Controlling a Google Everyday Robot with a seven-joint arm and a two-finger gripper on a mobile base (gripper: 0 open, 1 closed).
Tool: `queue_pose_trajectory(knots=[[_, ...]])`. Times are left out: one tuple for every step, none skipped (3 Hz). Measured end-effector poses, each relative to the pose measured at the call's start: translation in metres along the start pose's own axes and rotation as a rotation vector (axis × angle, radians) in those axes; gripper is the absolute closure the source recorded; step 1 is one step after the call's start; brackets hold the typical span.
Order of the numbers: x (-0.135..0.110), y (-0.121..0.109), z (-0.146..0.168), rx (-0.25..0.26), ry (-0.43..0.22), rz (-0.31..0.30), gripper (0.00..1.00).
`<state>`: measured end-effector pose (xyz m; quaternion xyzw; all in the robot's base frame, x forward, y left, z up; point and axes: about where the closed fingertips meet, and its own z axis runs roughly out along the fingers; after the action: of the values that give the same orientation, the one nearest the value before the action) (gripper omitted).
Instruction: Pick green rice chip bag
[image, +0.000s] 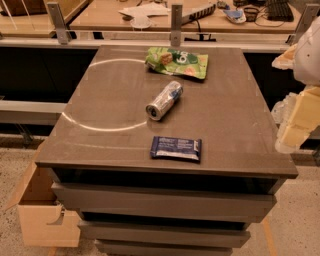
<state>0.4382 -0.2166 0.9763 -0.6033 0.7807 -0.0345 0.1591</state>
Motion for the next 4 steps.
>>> queue_pose_trajectory(knots=[[-0.002,-0.003,-0.001,0.009,-0.008,0.002,0.00],[-0.006,-0.013,-0.003,0.036,-0.034,0.010,0.00],[-0.019,-0.060,0.003,0.089,-0.179,0.070,0.00],[-0.060,-0.139,0.038,0.131,-0.508,0.165,0.00]])
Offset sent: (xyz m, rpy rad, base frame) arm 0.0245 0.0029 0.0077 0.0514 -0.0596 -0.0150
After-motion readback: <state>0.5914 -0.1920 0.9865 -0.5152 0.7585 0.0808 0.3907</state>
